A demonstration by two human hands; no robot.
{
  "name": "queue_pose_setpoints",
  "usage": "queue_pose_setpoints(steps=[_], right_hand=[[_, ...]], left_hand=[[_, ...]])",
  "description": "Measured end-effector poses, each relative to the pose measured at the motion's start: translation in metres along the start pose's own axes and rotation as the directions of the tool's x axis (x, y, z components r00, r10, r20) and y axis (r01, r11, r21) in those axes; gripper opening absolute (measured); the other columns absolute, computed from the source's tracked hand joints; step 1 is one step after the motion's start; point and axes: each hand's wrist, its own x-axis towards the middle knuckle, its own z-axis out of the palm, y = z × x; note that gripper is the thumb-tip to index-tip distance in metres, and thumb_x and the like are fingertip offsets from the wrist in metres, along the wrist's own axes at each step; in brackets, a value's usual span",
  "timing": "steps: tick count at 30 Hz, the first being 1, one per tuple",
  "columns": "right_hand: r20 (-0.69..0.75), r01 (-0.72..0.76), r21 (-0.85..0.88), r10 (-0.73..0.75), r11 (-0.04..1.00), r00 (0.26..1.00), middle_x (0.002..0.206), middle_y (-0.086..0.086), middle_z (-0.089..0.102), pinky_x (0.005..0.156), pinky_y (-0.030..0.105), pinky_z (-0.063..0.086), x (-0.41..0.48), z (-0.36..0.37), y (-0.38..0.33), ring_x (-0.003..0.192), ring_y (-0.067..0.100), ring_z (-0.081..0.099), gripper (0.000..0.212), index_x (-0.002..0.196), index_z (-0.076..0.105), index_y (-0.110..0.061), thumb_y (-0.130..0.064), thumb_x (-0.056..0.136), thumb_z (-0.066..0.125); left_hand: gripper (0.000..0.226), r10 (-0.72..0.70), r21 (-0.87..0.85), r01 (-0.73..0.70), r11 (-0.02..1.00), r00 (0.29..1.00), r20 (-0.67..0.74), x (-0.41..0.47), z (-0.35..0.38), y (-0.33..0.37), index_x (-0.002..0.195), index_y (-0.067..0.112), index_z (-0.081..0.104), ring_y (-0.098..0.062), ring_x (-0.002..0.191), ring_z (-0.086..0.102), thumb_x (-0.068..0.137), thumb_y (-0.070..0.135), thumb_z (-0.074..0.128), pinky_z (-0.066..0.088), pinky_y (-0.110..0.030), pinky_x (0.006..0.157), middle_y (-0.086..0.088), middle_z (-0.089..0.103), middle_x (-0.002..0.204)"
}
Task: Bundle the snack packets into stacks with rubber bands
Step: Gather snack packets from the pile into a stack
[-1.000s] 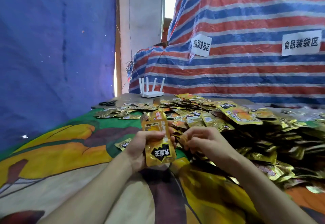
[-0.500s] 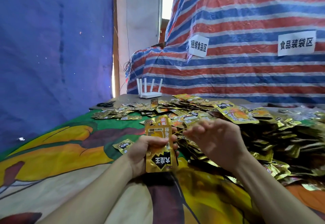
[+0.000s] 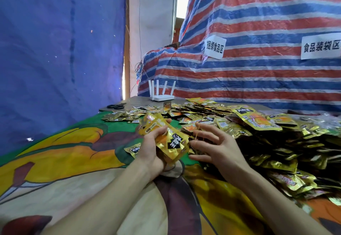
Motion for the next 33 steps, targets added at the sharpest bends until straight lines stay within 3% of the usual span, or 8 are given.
queue_pose_setpoints(steps=[3,6,10,14,19,27,30,33], right_hand=[[0.013,-0.003,-0.027,0.004,1.000,1.000,0.124,0.007,0.068,0.076,0.042,0.062,-0.001,0.014,0.009,0.110,0.021,0.070,0.062,0.114,0.072,-0.020,-0.016,0.055,0.091],[0.007,0.032,-0.092,-0.032,0.995,0.999,0.126,0.002,0.066,0.085,0.047,0.061,-0.001,0.024,0.014,0.120,0.012,0.063,0.060,0.120,0.068,-0.022,-0.006,0.067,0.090],[-0.031,0.096,-0.164,-0.102,0.982,0.994,0.128,-0.003,0.064,0.099,0.052,0.054,-0.003,0.027,0.013,0.119,0.007,0.062,0.068,0.126,0.061,-0.030,-0.006,0.069,0.090],[0.016,0.174,-0.123,-0.174,0.977,0.985,0.124,0.005,0.068,0.099,0.051,0.054,-0.004,0.028,0.013,0.113,0.021,0.068,0.079,0.131,0.053,-0.030,-0.001,0.068,0.090],[0.023,0.274,-0.118,-0.274,0.954,0.962,0.110,-0.006,0.072,0.085,0.026,0.058,-0.004,0.030,0.018,0.102,0.017,0.073,0.078,0.127,0.049,-0.025,0.007,0.066,0.088],[-0.078,0.355,-0.323,-0.399,0.877,0.914,0.105,-0.022,0.069,0.080,0.004,0.048,-0.002,0.028,0.019,0.101,-0.012,0.064,0.076,0.126,0.059,-0.028,-0.008,0.063,0.094],[-0.057,0.338,-0.325,-0.375,0.883,0.925,0.113,-0.016,0.071,0.089,0.016,0.053,-0.001,0.028,0.018,0.109,0.000,0.066,0.073,0.127,0.061,-0.034,-0.007,0.066,0.092],[-0.033,0.307,-0.314,-0.333,0.899,0.942,0.104,-0.018,0.075,0.073,0.013,0.054,-0.001,0.025,0.014,0.096,0.002,0.071,0.045,0.103,0.072,-0.030,0.000,0.072,0.085]], left_hand=[[0.025,0.055,-0.015,-0.056,0.998,0.997,-0.056,0.004,-0.001,0.000,0.093,0.021,0.081,-0.034,0.090,0.074,0.094,0.018,0.057,0.060,-0.045,0.074,-0.016,0.076,0.101],[0.036,0.063,-0.006,-0.064,0.998,0.997,-0.048,0.003,0.001,0.002,0.070,0.023,0.082,-0.029,0.082,0.076,0.096,0.024,0.057,0.060,-0.040,0.066,-0.012,0.077,0.092],[0.021,0.089,0.061,-0.087,0.994,0.996,-0.031,0.001,0.008,-0.001,0.091,0.011,0.081,-0.029,0.083,0.075,0.090,0.026,0.065,0.061,-0.039,0.061,-0.015,0.077,0.096],[0.041,0.165,0.125,-0.164,0.979,0.986,0.006,-0.007,0.018,-0.012,0.106,0.008,0.075,-0.033,0.092,0.074,0.068,0.023,0.078,0.062,-0.044,0.072,-0.020,0.074,0.105],[0.012,0.164,0.124,-0.166,0.978,0.986,0.030,-0.010,0.020,-0.019,0.078,0.011,0.081,-0.031,0.084,0.075,0.068,0.017,0.080,0.060,-0.035,0.062,-0.019,0.076,0.095],[0.028,-0.006,0.193,-0.003,0.981,0.999,0.046,-0.016,0.021,-0.018,0.096,0.014,0.081,-0.032,0.094,0.074,0.074,0.031,0.079,0.060,-0.035,0.068,-0.017,0.075,0.107],[0.019,-0.101,0.190,0.076,0.979,0.987,0.127,-0.018,0.020,-0.013,0.091,0.018,0.081,-0.028,0.066,0.074,0.078,0.031,0.076,0.058,-0.033,0.054,-0.010,0.076,0.088],[0.037,-0.147,0.228,0.115,0.967,0.981,0.129,-0.015,0.015,-0.013,0.089,0.021,0.078,-0.031,0.096,0.067,0.057,0.034,0.091,0.046,-0.042,0.090,-0.005,0.069,0.108]])
